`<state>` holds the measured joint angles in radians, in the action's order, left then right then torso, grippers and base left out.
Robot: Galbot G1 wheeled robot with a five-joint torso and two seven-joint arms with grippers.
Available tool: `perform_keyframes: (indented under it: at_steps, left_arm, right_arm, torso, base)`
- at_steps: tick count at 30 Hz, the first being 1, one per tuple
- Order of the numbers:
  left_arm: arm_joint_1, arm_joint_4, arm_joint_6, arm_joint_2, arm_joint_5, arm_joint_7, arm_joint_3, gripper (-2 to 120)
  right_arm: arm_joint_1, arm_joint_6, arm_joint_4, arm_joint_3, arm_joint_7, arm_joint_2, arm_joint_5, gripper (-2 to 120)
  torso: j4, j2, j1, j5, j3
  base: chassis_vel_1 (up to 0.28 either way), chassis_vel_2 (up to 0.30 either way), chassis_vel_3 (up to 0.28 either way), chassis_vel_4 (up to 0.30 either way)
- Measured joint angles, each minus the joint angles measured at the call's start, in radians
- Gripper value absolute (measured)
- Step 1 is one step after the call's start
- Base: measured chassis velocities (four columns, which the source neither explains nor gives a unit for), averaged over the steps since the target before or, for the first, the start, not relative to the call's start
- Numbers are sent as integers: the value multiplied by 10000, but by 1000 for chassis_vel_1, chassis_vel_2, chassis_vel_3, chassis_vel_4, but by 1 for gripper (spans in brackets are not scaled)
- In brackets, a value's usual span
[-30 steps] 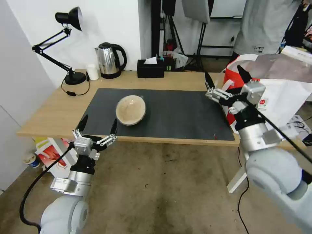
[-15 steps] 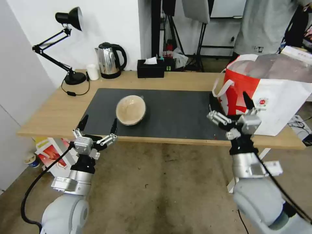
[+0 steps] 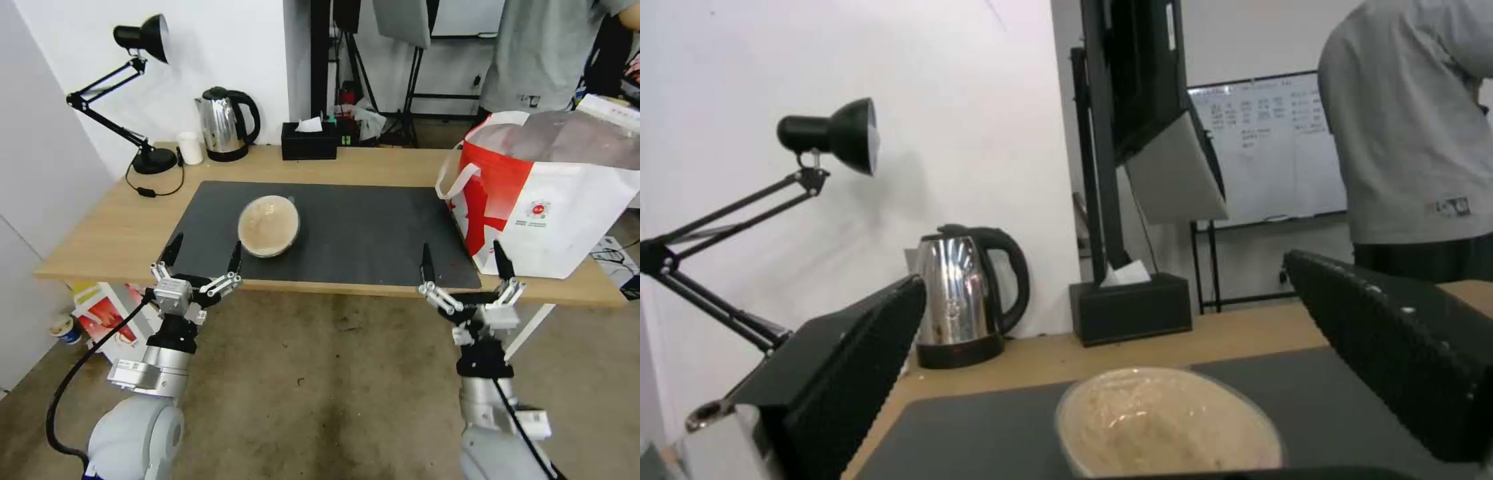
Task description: Pick up the trash from the table and place it into the takeout bag.
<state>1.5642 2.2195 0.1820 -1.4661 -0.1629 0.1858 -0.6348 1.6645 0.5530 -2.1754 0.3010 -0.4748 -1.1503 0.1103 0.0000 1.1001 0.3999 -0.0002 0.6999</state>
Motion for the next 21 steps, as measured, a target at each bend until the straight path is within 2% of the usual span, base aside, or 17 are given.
perform_keyframes:
  at_steps: [7,21]
  left_arm:
    - [18,24,9,-45,23,0,23,100]
    - [43,47,29,-61,40,0,1,100]
  right_arm:
    - [436,845,513,13,-29,-498,725,100]
    - [473,1022,607,-153,-95,-660,942,100]
  torso:
    - [-1,0,0,2,0]
    - [0,-1,2,2,1]
  base:
    - [0,0,0,0]
    - [0,0,0,0]
